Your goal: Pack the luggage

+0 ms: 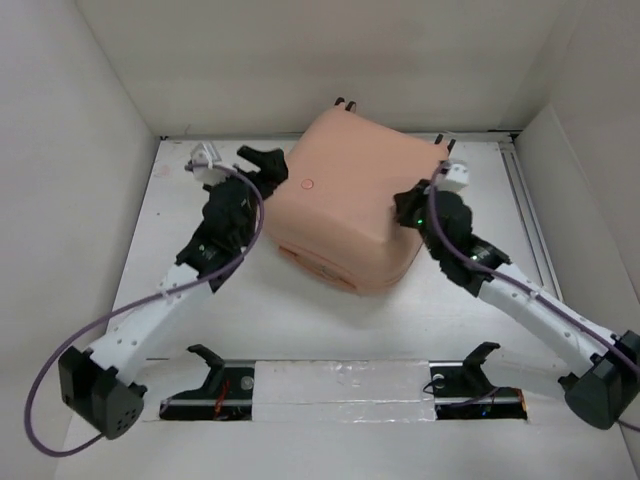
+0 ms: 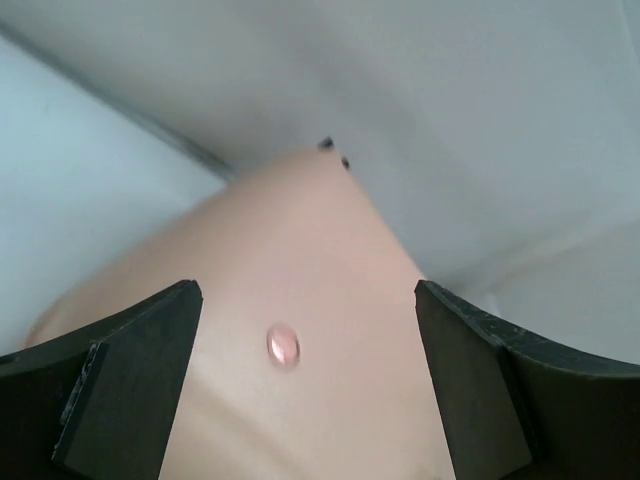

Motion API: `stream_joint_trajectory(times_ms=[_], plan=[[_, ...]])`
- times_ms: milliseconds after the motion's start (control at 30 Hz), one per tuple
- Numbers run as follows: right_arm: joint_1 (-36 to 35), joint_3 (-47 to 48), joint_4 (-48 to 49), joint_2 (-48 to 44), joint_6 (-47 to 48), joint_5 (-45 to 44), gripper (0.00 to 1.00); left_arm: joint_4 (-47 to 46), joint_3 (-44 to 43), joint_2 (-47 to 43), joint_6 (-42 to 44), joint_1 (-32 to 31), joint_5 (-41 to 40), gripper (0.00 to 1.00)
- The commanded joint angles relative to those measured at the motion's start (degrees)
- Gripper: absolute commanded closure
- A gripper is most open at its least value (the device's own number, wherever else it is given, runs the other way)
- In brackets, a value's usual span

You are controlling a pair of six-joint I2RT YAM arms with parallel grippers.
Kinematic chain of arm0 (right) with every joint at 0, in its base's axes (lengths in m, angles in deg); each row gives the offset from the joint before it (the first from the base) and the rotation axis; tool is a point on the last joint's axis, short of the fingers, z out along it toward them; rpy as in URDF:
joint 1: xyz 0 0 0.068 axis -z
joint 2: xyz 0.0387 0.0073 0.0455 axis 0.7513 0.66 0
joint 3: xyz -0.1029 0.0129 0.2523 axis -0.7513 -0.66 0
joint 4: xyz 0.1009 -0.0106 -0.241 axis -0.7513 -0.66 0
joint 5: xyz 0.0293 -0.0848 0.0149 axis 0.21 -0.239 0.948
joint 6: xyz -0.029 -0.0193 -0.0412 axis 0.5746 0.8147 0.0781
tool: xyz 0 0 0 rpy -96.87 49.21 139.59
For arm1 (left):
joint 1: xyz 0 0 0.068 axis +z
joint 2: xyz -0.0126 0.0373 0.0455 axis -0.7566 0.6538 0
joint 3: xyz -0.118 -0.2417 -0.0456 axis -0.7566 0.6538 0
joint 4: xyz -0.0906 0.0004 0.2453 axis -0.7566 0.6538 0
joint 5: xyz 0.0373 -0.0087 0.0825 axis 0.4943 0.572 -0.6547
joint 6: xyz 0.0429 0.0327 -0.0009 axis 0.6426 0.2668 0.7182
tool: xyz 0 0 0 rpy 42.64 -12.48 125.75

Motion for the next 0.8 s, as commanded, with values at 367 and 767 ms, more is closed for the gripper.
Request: stream_joint_trajectory(times_ms=[367,767], plan=[[33.6,-11.1,10.0,6.3,-10.4,10.5,1.00,-3.6,-13.4,37.4,-3.2,31.7,39.6,0.20],[25.6,6.1,16.6,29.3,-3.0,31.5,1.00,-15.9,9.8,29.5,-4.9,28.5,40.8,0.23]])
